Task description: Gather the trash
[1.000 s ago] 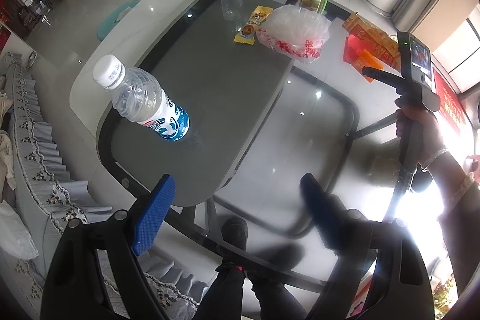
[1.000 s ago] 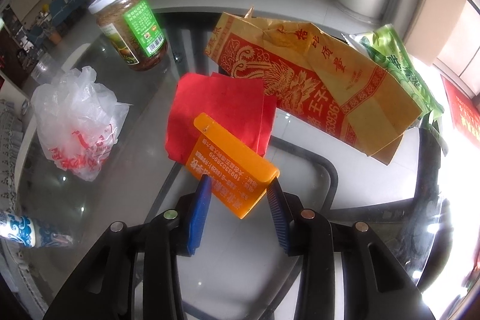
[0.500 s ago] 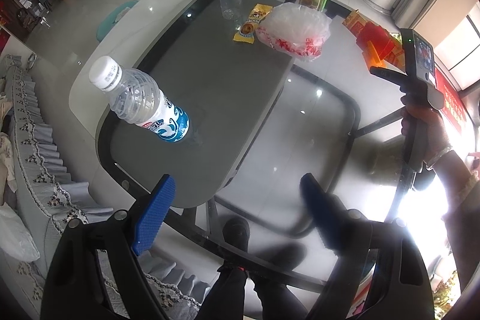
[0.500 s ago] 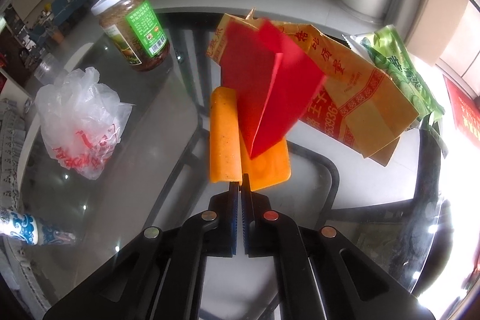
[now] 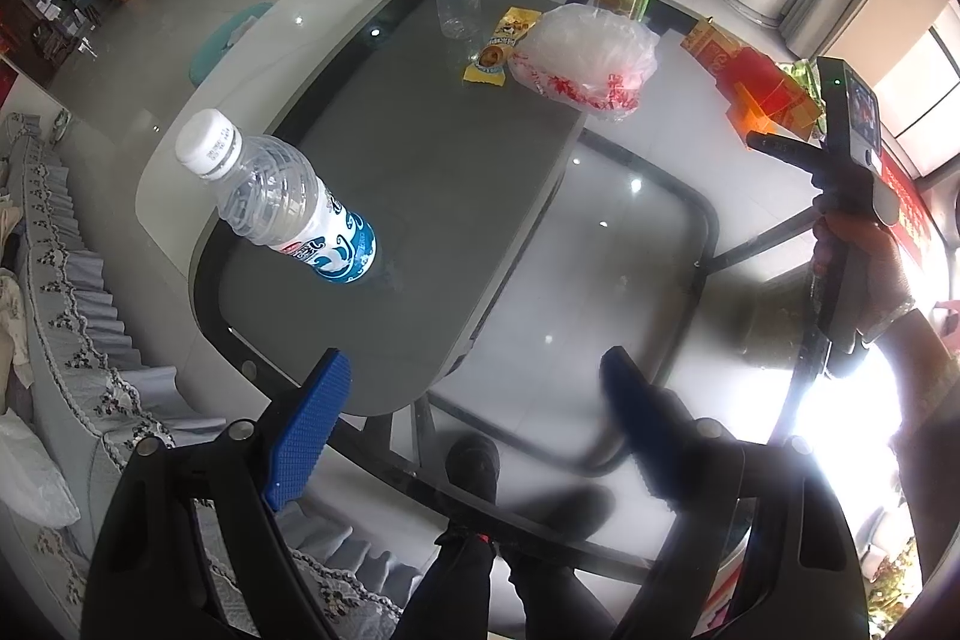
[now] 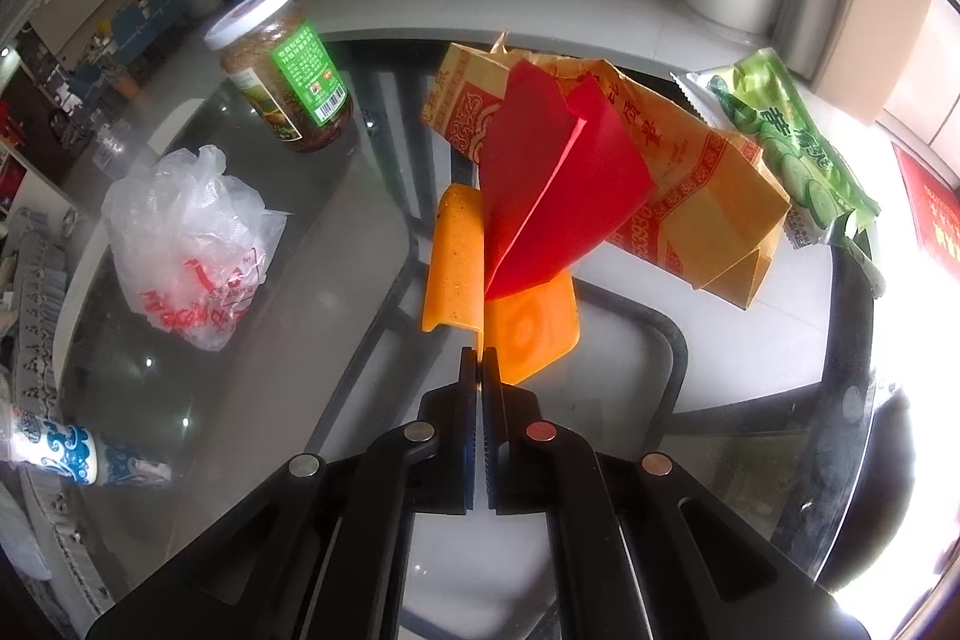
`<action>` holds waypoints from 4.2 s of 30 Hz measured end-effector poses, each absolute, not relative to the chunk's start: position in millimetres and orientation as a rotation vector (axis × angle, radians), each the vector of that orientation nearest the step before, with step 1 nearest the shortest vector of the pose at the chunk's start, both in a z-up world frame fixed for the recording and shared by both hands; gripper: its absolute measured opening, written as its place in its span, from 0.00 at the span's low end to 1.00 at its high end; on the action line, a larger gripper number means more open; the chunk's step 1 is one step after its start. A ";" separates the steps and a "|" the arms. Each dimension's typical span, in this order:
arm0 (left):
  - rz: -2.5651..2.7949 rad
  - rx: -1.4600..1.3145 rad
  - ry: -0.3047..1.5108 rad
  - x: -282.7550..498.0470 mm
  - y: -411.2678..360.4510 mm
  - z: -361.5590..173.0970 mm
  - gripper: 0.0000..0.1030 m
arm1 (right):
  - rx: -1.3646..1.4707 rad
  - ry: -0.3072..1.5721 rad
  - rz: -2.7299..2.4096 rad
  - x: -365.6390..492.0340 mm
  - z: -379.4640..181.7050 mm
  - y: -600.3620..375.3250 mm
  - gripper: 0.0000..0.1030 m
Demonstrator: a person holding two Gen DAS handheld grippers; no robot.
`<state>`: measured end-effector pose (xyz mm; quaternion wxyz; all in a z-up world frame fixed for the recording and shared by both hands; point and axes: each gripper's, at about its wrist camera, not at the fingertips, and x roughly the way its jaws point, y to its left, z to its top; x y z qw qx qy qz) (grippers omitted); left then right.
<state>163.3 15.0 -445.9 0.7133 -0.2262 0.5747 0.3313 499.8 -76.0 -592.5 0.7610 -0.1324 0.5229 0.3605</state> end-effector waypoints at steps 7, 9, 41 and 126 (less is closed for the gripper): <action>0.734 -0.506 1.275 158.5 14.3 -447.3 0.81 | -0.311 1.132 0.791 495.2 -590.1 -77.8 0.02; 0.735 -0.506 1.275 156.6 14.7 -447.7 0.81 | -0.310 1.133 0.790 496.2 -589.9 -74.4 0.02; 0.768 -0.508 1.283 143.3 30.3 -453.7 0.81 | -0.106 1.216 0.735 529.2 -604.0 -51.6 0.03; 0.758 -0.487 1.246 150.1 14.0 -443.7 0.81 | -0.027 1.451 1.058 493.8 -560.6 -102.2 0.13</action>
